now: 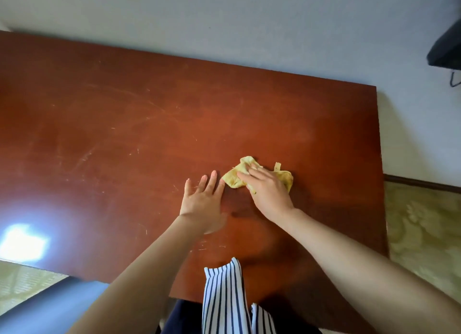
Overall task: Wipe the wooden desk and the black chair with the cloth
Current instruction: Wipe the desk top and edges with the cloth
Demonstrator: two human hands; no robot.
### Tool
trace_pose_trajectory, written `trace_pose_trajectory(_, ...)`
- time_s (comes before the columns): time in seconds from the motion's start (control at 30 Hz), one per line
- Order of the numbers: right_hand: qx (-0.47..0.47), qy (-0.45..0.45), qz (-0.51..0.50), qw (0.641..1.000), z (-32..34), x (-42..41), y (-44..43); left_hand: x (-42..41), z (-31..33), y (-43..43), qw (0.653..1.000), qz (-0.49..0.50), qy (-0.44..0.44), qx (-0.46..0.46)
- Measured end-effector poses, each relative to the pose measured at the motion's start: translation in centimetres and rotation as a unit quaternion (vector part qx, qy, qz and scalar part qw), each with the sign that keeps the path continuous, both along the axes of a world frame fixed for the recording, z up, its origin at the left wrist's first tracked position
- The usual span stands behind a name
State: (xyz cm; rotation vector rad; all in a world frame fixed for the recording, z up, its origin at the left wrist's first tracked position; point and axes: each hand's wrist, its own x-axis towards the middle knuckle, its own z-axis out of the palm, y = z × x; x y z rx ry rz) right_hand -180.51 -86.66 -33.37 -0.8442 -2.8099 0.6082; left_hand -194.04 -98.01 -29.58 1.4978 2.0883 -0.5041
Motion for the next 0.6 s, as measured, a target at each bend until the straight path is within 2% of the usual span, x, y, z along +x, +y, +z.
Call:
trace_pose_trajectory(0.17, 0.01, 0.03, 0.015, 0.999, 0.4, 4.1, -4.1, -0.6, -0.3, -0.3, 1.0, -0.014, 0.0, 0.006)
trace_pose_trajectory(0.3, 0.05, 0.014, 0.01, 0.999, 0.7, 8.1, -5.7, -0.3, -0.8, -0.6, 0.999, -0.022, 0.021, 0.028)
trace_pose_trajectory(0.43, 0.095, -0.001, -0.103, 0.99, 1.1, 11.5, -5.3, -0.2, -1.3, -1.0, 0.996, -0.048, 0.053, 0.052)
trace_pose_trajectory(0.6, 0.022, -0.1, -0.277, 0.956, 1.1, 13.6, -1.9, -0.5, -1.4, -0.9, 0.998, -0.006, 0.002, 0.056)
